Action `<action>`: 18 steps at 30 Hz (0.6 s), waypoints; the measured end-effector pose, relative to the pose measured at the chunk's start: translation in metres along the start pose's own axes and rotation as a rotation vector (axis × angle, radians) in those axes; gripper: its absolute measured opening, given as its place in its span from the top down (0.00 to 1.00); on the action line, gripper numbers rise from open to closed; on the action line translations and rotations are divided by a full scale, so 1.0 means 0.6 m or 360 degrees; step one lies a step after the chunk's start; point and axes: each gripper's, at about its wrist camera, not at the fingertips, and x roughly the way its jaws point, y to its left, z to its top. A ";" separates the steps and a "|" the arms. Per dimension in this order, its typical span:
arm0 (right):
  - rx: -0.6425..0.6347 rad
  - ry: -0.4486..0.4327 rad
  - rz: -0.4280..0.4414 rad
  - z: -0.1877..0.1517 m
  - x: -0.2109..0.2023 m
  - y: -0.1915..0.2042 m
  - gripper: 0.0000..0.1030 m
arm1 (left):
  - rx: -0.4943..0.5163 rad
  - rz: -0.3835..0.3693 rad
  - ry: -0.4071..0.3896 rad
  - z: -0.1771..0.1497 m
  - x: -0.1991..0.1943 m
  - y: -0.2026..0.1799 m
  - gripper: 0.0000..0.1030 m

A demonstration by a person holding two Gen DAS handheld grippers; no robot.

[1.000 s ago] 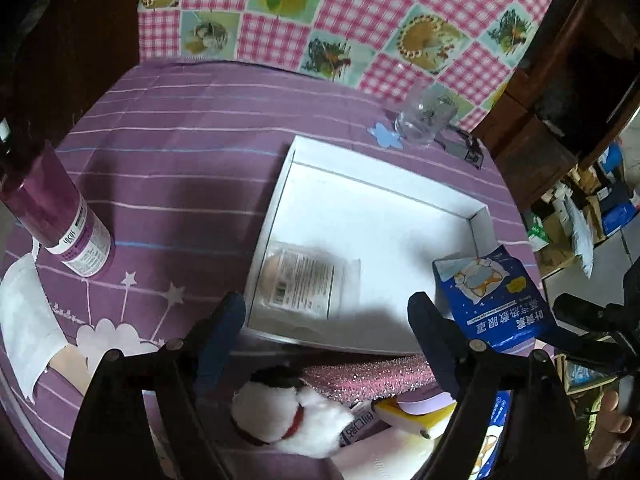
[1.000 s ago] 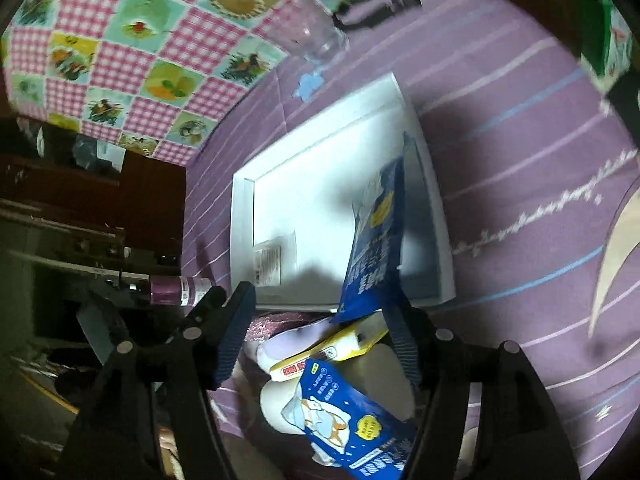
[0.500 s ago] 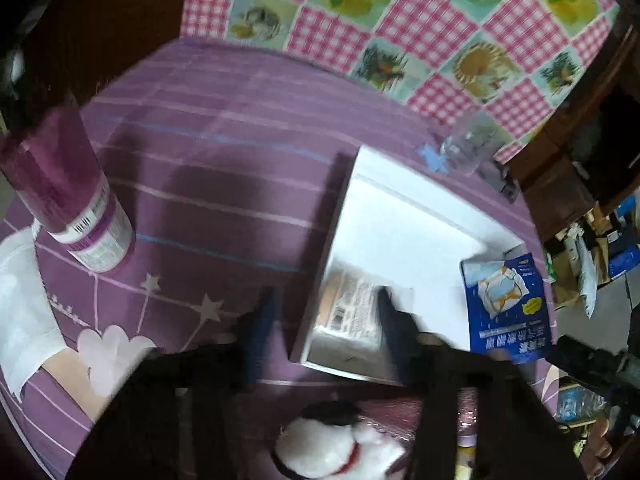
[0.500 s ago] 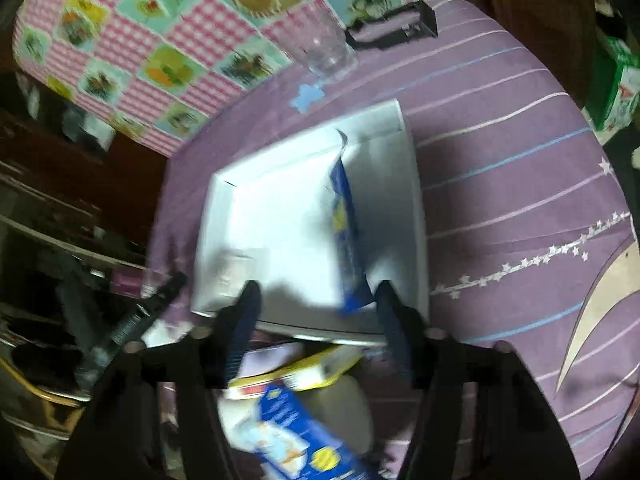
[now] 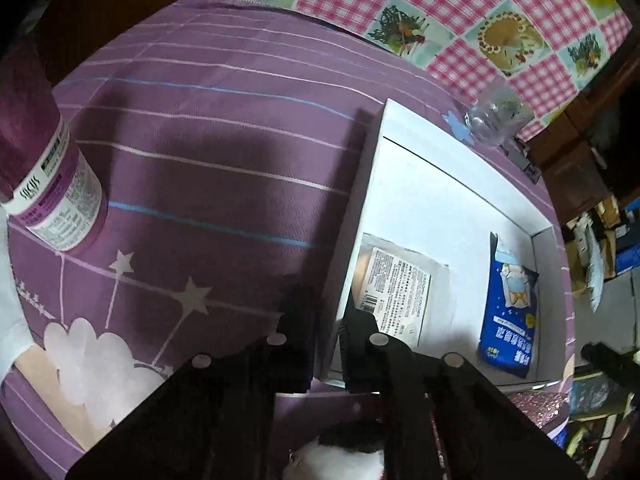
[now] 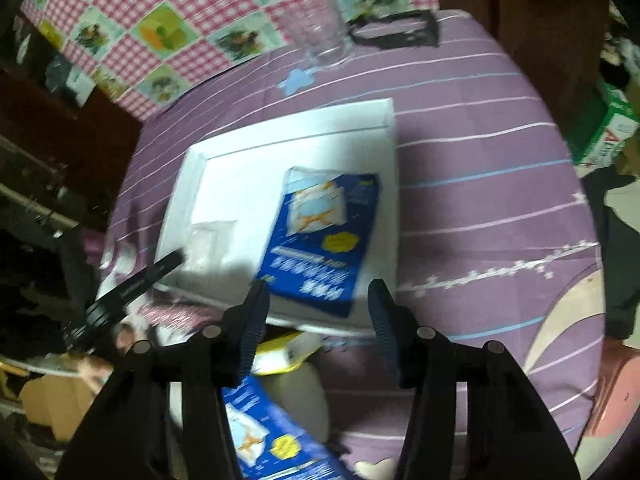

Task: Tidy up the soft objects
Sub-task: 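Lower the blue packet into the white tray and open the right gripper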

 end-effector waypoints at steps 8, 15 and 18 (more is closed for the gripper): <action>0.0054 -0.0005 -0.0155 0.014 0.024 -0.038 0.49 | 0.0115 0.0088 0.0028 -0.006 0.000 -0.012 0.93; 0.0024 -0.0007 -0.0100 0.015 0.044 -0.039 0.63 | 0.0193 0.0099 0.0067 -0.012 -0.002 -0.020 0.93; 0.0019 -0.0008 -0.0069 0.013 0.054 -0.038 0.75 | 0.0254 0.0104 0.0128 -0.016 -0.003 -0.027 0.93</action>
